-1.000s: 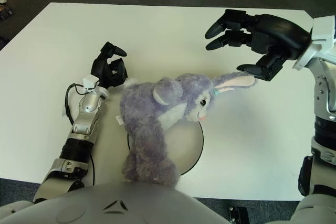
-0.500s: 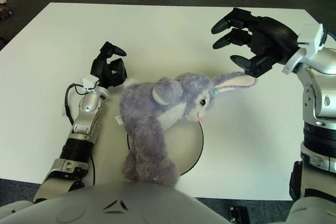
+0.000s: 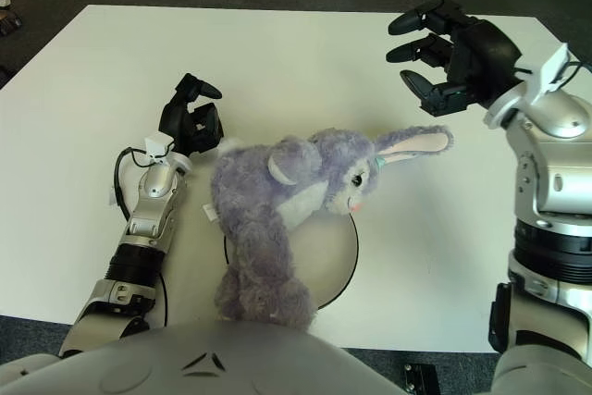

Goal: Put the doll into the plate.

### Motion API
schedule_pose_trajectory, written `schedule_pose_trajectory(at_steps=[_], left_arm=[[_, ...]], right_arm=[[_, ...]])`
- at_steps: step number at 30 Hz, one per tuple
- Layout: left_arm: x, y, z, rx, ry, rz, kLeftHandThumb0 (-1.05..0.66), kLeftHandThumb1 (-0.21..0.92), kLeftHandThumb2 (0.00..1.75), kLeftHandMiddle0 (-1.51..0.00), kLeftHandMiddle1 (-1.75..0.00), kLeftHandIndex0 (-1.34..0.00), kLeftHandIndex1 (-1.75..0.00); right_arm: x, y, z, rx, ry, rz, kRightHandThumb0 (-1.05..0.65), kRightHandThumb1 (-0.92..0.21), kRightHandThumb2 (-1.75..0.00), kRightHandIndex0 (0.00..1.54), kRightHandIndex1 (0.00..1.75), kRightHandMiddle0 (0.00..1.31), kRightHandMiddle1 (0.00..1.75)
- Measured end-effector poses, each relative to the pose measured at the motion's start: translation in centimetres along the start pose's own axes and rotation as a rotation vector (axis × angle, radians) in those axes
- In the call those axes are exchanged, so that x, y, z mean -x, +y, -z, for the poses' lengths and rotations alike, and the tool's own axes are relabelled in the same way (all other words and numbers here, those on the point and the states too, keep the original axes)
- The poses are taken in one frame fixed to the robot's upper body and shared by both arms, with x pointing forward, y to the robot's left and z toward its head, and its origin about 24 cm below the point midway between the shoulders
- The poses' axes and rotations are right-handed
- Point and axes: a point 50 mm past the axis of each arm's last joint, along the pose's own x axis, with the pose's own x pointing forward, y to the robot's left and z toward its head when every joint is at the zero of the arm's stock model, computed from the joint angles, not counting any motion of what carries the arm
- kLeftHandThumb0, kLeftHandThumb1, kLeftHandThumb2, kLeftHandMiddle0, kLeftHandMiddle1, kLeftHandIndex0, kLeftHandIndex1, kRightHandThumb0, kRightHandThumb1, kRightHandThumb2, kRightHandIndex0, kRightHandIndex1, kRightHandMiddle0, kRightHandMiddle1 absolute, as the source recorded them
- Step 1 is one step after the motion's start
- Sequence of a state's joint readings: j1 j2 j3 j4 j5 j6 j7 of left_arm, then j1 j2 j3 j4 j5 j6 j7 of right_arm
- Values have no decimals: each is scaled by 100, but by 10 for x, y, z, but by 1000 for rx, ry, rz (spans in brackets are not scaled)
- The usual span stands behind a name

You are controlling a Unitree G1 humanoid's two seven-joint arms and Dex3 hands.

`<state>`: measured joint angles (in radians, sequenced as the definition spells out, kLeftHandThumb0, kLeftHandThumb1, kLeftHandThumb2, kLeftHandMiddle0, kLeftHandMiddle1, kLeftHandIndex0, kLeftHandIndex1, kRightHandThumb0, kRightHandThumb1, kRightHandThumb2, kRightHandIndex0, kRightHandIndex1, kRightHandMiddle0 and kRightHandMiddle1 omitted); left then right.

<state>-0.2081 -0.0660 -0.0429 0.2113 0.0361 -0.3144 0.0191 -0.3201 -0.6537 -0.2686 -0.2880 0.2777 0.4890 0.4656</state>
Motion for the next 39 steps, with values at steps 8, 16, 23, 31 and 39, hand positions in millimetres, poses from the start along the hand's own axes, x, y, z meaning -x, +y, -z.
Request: schedule_pose_trajectory(at_steps=[8, 16, 23, 31, 39], left_arm=[[-1, 1, 1, 9, 4, 4, -40, 61, 94, -104, -175, -39, -175], [-1, 1, 2, 7, 10, 3, -40, 61, 93, -105, -175, -39, -175], [-3, 2, 2, 13, 12, 0, -40, 61, 94, -104, -175, -39, -175], [-3, 2, 3, 22, 13, -6, -40, 61, 93, -104, -175, -39, -175], [-3, 3, 2, 24, 10, -11, -40, 62, 93, -103, -175, -38, -175]], right_arm=[[-2, 7, 14, 42, -10, 153, -41, -48, -99, 28, 121, 17, 145], [-11, 6, 17, 77, -46, 227, -37, -72, -70, 28, 137, 36, 163], [-18, 12, 36, 26, -23, 304, -19, -73, -72, 28, 147, 35, 167], [-23, 22, 69, -114, 8, 397, -1, -63, -86, 39, 159, 35, 165], [-27, 25, 76, -190, -32, 453, -1, -56, -93, 40, 154, 45, 167]])
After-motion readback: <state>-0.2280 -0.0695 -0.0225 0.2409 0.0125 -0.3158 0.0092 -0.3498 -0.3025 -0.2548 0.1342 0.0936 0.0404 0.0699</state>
